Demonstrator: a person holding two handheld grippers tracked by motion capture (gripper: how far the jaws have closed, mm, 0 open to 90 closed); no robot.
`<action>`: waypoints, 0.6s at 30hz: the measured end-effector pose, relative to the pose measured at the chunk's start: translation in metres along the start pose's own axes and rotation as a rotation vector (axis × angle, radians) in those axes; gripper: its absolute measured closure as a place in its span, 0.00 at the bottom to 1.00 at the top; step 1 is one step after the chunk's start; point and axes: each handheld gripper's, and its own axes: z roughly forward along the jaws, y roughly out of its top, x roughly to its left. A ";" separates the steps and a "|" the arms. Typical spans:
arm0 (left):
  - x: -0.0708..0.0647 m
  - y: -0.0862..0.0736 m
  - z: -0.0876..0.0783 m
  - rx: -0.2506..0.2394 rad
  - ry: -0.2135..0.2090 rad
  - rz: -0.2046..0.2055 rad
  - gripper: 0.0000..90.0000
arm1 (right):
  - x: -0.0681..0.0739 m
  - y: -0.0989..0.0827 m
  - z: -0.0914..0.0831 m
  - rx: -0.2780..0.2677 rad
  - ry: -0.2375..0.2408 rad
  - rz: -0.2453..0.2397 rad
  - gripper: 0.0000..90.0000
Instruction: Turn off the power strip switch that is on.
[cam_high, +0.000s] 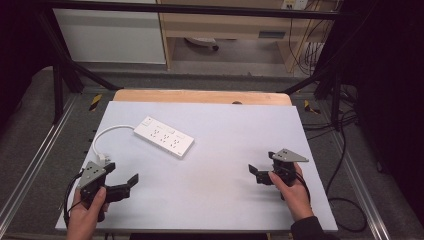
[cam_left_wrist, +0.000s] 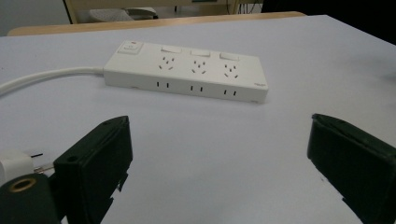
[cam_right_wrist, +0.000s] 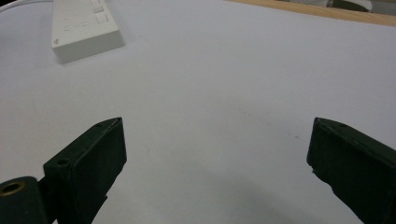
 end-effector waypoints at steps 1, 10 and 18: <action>0.000 0.000 0.000 0.001 -0.001 0.003 0.07 | 0.000 0.000 -0.001 -0.009 -0.002 0.006 0.06; -0.006 0.002 0.003 0.003 -0.024 0.029 0.07 | 0.002 0.000 -0.001 -0.007 0.002 -0.006 0.04; -0.008 0.004 0.002 -0.014 -0.035 0.039 0.07 | 0.003 0.000 -0.003 -0.020 0.008 -0.005 0.03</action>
